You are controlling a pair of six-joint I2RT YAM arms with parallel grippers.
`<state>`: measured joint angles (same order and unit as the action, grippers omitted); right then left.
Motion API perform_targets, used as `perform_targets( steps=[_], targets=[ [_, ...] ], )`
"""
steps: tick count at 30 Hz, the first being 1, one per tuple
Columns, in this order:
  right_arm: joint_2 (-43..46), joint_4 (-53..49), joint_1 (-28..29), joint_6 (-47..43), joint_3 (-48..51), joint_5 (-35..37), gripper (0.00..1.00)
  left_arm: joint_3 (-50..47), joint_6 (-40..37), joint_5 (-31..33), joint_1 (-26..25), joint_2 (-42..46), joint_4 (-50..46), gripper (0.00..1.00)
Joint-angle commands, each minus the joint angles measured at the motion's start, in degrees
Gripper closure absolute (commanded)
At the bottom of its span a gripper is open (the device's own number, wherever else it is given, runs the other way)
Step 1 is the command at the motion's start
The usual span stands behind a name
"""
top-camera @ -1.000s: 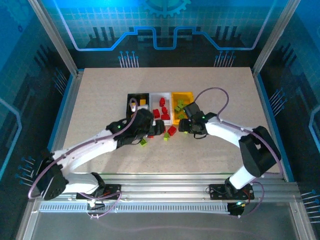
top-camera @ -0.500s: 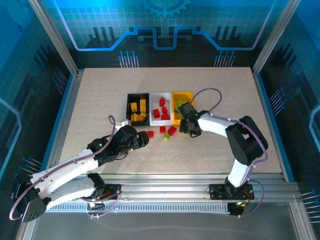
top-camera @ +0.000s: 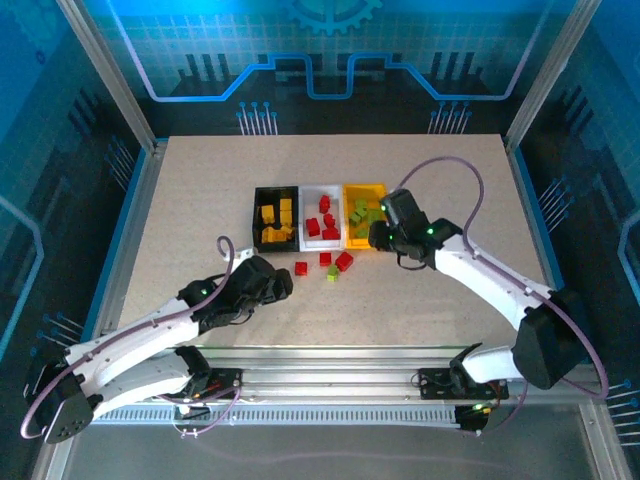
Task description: Sort the legos into containers by color
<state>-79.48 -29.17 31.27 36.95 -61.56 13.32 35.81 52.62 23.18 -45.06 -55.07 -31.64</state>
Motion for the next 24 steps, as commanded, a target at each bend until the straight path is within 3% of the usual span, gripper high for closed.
perform_targets(
  steps=[1, 10, 12, 13, 14, 16, 24],
  targets=[
    [-6.80, -2.74, -1.41, -3.56, -6.75, -0.04, 0.64, -0.49, 0.61, 0.38, -0.14, -0.88, -1.20, 0.01],
    [-29.19, -9.05, -5.90, -3.49, -29.02, 0.75, 0.58, -0.46, 0.46, -0.51, -0.09, -0.92, -2.48, 0.01],
    [-31.96, -10.50, -5.88, -3.32, -32.17, 1.06, 0.51, -0.40, 0.23, -0.43, -0.05, -0.92, -2.87, 0.01],
    [-32.95, -11.42, -5.87, -2.91, -33.58, 1.18, 0.40, -0.39, 0.11, -0.50, -0.04, -0.87, -2.99, 0.01],
    [-33.51, -11.84, -5.87, -2.82, -34.47, 0.97, 0.34, -0.39, -0.01, -0.46, -0.03, -0.88, -3.07, 0.01],
    [-32.77, -11.47, -5.65, -2.85, -34.53, 0.06, 0.30, -0.14, -0.20, -0.43, 0.05, -0.75, -3.32, 0.01],
    [-20.16, -7.92, -1.23, -1.33, -21.81, -1.60, 0.30, -1.00, -2.07, -0.09, 0.15, -1.82, -1.49, 0.01]
  ],
)
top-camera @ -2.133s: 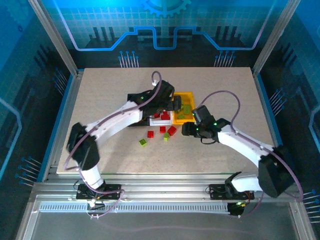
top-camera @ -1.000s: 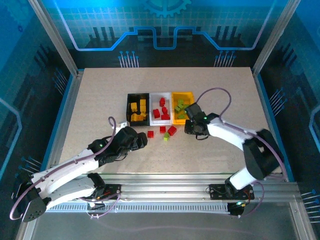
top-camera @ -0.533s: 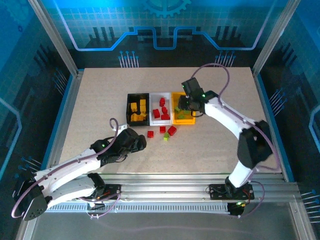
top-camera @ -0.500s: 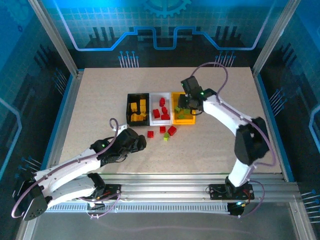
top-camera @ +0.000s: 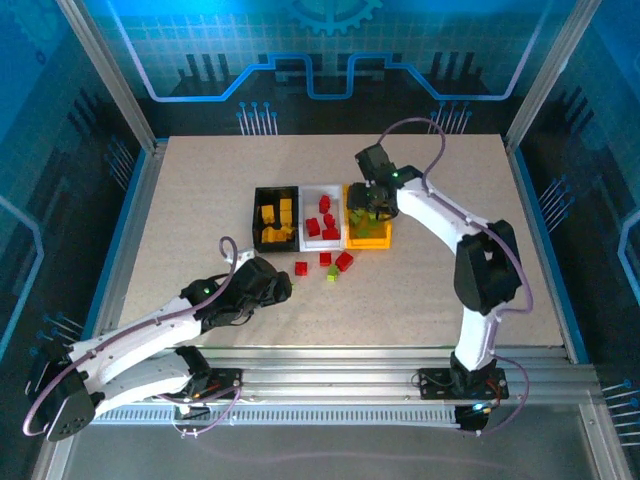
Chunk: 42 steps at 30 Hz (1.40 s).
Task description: Sort the legos into containers by color
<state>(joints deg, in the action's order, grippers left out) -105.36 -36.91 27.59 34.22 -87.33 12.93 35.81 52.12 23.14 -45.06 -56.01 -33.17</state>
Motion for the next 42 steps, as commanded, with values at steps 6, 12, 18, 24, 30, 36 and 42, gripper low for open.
perform_targets(
  steps=[6, 12, 18, 24, 30, 36, 42],
  targets=[
    [14.91, 2.09, 7.76, 3.94, 16.80, -0.58, 0.30, 1.28, -6.56, -3.30, 0.31, -9.94, 4.12, 0.01],
    [21.70, 3.50, 8.35, 6.11, 24.01, -0.55, 0.30, 6.62, -9.00, -4.27, 0.34, -23.55, 7.10, 0.07],
    [25.31, 2.39, 8.28, 4.99, 24.66, 1.50, 0.31, 9.06, -8.92, -5.26, 2.49, -31.66, 11.79, 0.13],
    [26.70, 2.70, 8.18, 4.63, 25.19, 1.58, 0.31, 10.82, -9.56, -5.36, 4.00, -37.51, 13.48, 0.20],
    [26.74, 3.24, 8.02, 4.53, 25.88, 1.41, 0.31, 10.69, -10.48, -4.58, 4.01, -38.83, 14.47, 0.36],
    [27.11, 3.59, 7.47, 4.45, 26.24, 1.05, 0.31, 9.72, -10.26, -4.85, 3.92, -37.03, 13.99, 0.54],
    [27.55, 3.68, 7.13, 4.72, 27.09, 0.85, 0.31, 10.18, -10.45, -4.94, 3.79, -35.78, 12.57, 0.64]
  ],
)
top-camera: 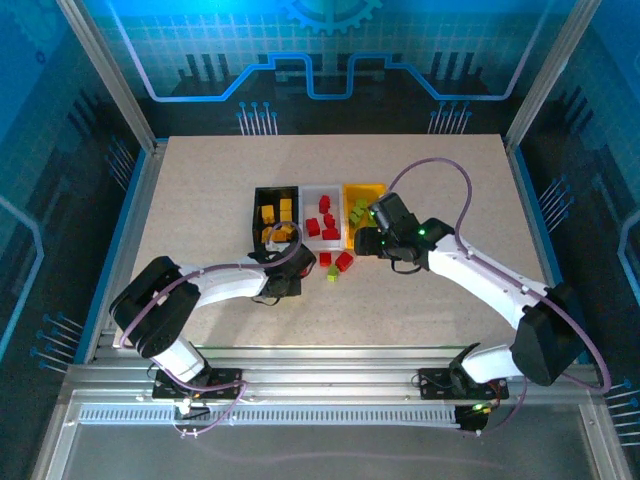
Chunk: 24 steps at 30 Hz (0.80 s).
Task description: Sort the legos into containers by color
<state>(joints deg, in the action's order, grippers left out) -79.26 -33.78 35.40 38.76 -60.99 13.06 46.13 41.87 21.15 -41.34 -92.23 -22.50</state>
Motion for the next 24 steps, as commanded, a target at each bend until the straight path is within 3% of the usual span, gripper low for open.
perform_targets(
  steps=[1, 12, 24],
  targets=[
    [1.78, 0.56, -0.76, 0.28, 0.98, 0.74, 0.31, 0.06, -0.28, -2.74, -0.05, 1.13, 1.45, 0.65],
    [8.69, 0.14, -3.89, 0.78, 5.68, 0.61, 0.30, 12.07, -3.90, -0.27, -5.99, 5.78, -6.35, 0.66],
    [15.60, -2.30, -6.45, 1.61, 12.50, 0.48, 0.30, 45.45, -10.49, -3.55, -6.48, -18.74, -5.19, 0.67]
  ],
)
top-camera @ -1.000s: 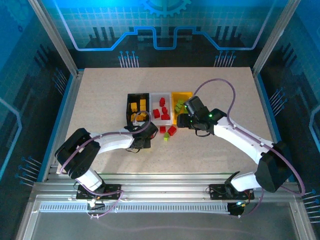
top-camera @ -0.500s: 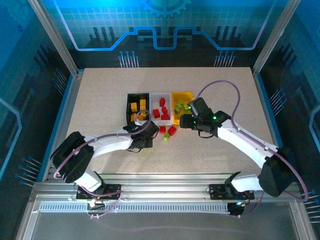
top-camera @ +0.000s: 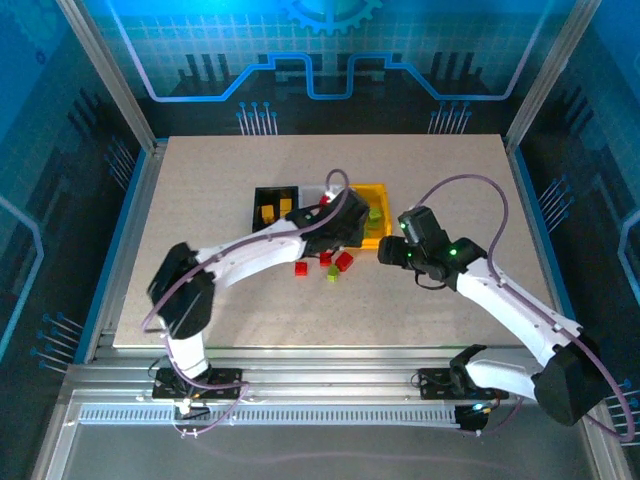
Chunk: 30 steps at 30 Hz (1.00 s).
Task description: Sort the legos into containers by color
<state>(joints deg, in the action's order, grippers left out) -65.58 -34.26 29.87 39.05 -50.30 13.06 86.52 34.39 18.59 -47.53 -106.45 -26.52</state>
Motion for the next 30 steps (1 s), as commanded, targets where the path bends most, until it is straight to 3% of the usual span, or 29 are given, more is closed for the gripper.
perform_targets(
  steps=[1, 8, 12, 17, 20, 25, 30],
  targets=[
    [2.40, -2.01, -1.03, 1.45, 2.25, 0.37, 0.30, 7.92, -3.14, -0.95, -0.15, -6.82, -1.94, 0.67],
    [4.47, -2.36, -1.30, 1.73, 4.24, -0.60, 0.30, 19.36, -3.72, 0.46, 1.77, -16.86, -3.67, 0.64],
    [4.08, -2.47, -1.40, 1.35, 4.17, -1.23, 0.29, 24.58, -3.80, -0.50, 2.22, -19.80, -5.29, 0.40],
    [3.79, -1.40, -1.44, 1.59, 4.00, -2.85, 0.28, 21.74, -3.12, -1.09, 1.99, -13.22, -1.25, 0.13],
    [3.56, 0.35, -0.93, 2.30, 4.42, -4.23, 0.28, 16.34, -2.78, -1.20, 2.00, -6.51, 1.45, 0.01],
    [0.78, 3.28, 3.82, 4.90, 3.99, -4.18, 0.28, 0.75, -0.40, -0.65, 2.00, 7.16, 4.95, 0.01],
    [-7.08, 7.23, 13.61, 8.71, 1.79, -0.99, 0.28, -19.42, 5.02, 1.94, 1.98, 22.89, 6.12, 0.01]
  ],
)
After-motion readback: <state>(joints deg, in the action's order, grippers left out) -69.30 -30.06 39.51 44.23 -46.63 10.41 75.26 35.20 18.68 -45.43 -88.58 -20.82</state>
